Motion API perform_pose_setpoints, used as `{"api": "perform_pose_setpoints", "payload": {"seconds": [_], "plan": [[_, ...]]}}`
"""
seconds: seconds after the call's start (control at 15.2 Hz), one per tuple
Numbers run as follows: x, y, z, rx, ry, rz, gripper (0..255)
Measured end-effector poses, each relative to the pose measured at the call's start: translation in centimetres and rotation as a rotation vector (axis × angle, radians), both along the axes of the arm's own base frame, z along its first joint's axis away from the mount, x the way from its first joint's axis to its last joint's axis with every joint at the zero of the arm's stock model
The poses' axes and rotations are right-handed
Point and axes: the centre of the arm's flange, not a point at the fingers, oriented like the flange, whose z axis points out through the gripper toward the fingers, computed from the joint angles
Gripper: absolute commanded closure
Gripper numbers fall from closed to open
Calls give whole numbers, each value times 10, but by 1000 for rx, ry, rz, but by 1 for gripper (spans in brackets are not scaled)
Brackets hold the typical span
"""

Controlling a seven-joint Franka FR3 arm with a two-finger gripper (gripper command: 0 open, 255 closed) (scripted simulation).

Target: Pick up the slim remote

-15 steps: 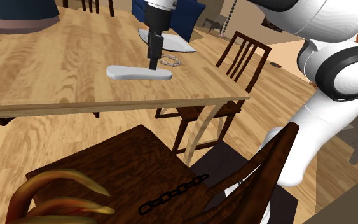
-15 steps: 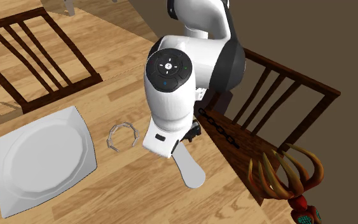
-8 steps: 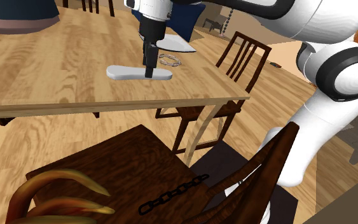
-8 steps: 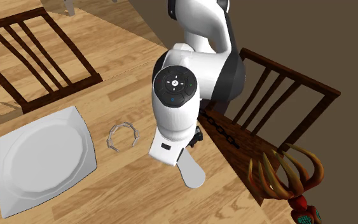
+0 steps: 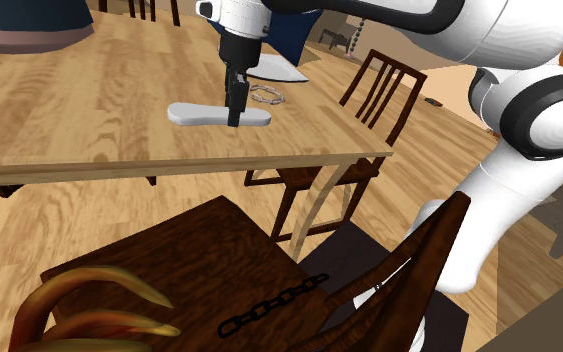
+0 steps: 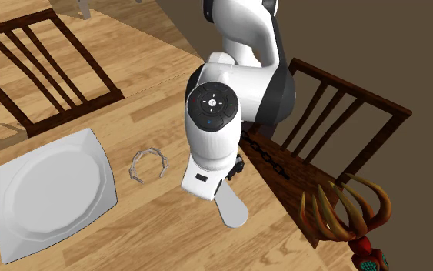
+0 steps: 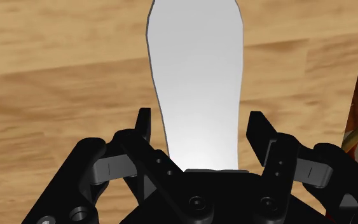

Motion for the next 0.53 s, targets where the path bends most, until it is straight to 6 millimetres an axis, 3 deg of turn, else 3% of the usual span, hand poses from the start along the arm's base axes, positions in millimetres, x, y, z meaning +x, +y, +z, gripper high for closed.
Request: {"api": "perform_pose_setpoints", "payload": {"seconds": [0.33, 0.53], "plan": [[1, 0, 2, -1, 1, 0, 255], [3, 0, 14, -1, 2, 0, 255]]}}
